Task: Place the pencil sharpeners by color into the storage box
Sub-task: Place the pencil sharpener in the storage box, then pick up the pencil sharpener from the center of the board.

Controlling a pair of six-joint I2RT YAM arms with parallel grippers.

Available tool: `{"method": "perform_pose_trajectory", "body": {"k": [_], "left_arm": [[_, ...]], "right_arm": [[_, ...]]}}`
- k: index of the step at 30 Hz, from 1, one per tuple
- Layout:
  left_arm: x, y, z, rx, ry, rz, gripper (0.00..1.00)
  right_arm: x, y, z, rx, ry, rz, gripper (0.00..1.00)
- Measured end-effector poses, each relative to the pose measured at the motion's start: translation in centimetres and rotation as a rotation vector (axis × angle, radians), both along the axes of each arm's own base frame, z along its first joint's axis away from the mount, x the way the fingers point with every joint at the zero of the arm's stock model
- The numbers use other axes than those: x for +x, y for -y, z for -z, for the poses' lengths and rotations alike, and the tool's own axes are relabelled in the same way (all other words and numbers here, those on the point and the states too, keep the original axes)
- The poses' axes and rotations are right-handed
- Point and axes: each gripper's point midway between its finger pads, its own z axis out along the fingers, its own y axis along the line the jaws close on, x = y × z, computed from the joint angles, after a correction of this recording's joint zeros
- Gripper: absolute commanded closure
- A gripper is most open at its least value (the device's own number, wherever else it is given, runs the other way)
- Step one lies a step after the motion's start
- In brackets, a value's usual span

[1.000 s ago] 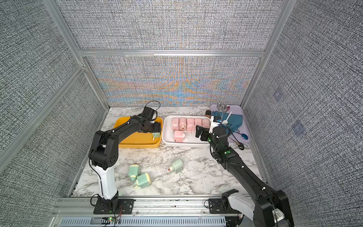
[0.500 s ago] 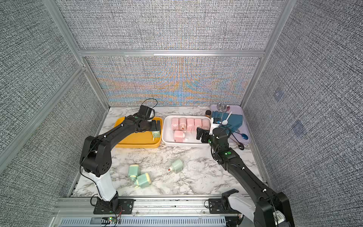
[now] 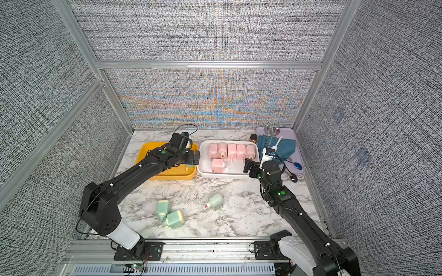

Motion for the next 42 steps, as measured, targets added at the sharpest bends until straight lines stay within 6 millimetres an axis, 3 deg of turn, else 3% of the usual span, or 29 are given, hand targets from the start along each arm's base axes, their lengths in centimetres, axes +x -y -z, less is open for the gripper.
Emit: {"method": "perform_pose_trajectory", "body": {"k": [4, 11, 16, 34, 42], "left_arm": [[-2.3, 0.2, 0.2, 0.012, 0.016, 0.054, 0.01], [-6.1, 1.1, 2.2, 0.063, 0.006, 0.194, 0.01], [-8.5, 2.9, 3.2, 0.049, 0.0, 0.338, 0.01], [-14.2, 6.9, 5.4, 0.041, 0.028, 0.701, 0.01], [-18.5, 8.8, 6.4, 0.072, 0.062, 0.838, 0.01]], "right_arm": [[-0.5, -0.3, 0.6, 0.007, -0.012, -0.026, 0.01], [-1.0, -0.6, 2.2, 0.02, -0.058, -0.045, 0.01], [-1.3, -1.1, 2.9, 0.026, -0.088, -0.075, 0.01], [-2.4, -1.7, 6.1, 0.038, -0.201, -0.112, 0.01], [-2.2, -1.9, 6.4, 0.049, -0.213, -0.114, 0.01]]}}
